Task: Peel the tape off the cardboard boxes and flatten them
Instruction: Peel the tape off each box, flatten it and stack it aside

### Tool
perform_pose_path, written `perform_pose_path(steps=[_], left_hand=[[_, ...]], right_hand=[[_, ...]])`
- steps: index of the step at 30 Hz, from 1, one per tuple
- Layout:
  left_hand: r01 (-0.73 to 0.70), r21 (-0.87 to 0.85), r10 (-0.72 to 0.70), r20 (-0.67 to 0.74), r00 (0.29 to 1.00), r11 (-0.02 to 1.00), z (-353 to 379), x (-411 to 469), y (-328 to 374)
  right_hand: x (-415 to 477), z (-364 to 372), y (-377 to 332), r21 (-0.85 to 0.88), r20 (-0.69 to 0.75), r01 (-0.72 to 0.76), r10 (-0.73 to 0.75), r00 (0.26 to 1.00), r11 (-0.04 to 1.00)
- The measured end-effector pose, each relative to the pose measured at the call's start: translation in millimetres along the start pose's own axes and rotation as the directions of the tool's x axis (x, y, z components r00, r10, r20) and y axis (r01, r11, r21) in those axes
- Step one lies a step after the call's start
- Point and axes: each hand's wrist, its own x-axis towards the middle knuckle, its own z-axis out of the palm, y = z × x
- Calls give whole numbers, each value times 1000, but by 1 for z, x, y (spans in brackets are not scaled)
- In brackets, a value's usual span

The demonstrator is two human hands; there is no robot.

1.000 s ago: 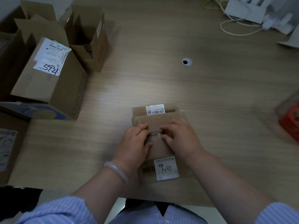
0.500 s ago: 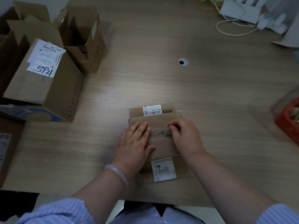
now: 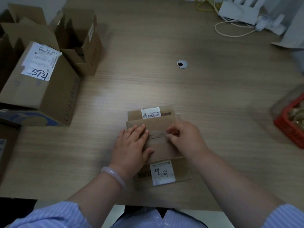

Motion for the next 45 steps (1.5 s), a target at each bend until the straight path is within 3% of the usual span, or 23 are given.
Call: perform_pose_path(steps=[2,7,10,13,18,23,28,31,33,35,37,39,40,42,43,45], left_hand=[[5,-25,-5,9,1000,1000,0,0,0],[63,3,-63,-23,998,998,-1,6,14],[98,28,-97,-46,994,995,4,8,25],[101,56,-98,-48,994,993,11,3,28],[125,10,-124,-51,991,992,12,7,30],[93,-33,-96,-89,991,995,19,7,28],[69,1,-68,-108,992,998,24,8,25],[77,13,-75,-107,991,997,23,9,26],[82,25,-79,-109,991,996,22,9,26],[84,32,-81,-109,991,996,22,9,26],[84,33,-80,-108,991,996,22,10,26],[82,35,-78,-102,992,996,22,10,25],[82,35,-79,-99,992,996,22,10,25],[85,31,-81,-96,992,996,22,10,24],[85,28,-82,-97,992,996,22,10,24],[80,28,-77,-103,992,996,22,10,25]], right_hand=[[-6,7,5,-141,26,126,-123,992,982],[-22,18,14,-285,-157,166,-217,963,944],[-20,8,13,-293,-125,96,-138,982,951],[-15,5,13,-212,-74,118,-136,988,970],[-12,9,19,-72,-112,106,-114,987,992],[-8,4,13,-214,-36,10,-18,999,977],[-9,5,12,-302,-20,21,-28,999,953],[-16,-1,17,-89,-130,-30,18,991,996],[-16,-8,21,121,-203,-140,163,965,983],[-12,-14,30,372,-238,-239,341,909,897],[-9,-17,36,635,-190,-269,483,855,725],[-10,-17,37,723,-183,-246,522,833,646],[-11,-17,36,670,-235,-230,496,836,705],[-13,-18,41,390,-343,-157,302,890,907],[-14,-19,44,223,-335,-84,157,929,971],[-13,-20,51,-41,-208,91,-97,973,995]])
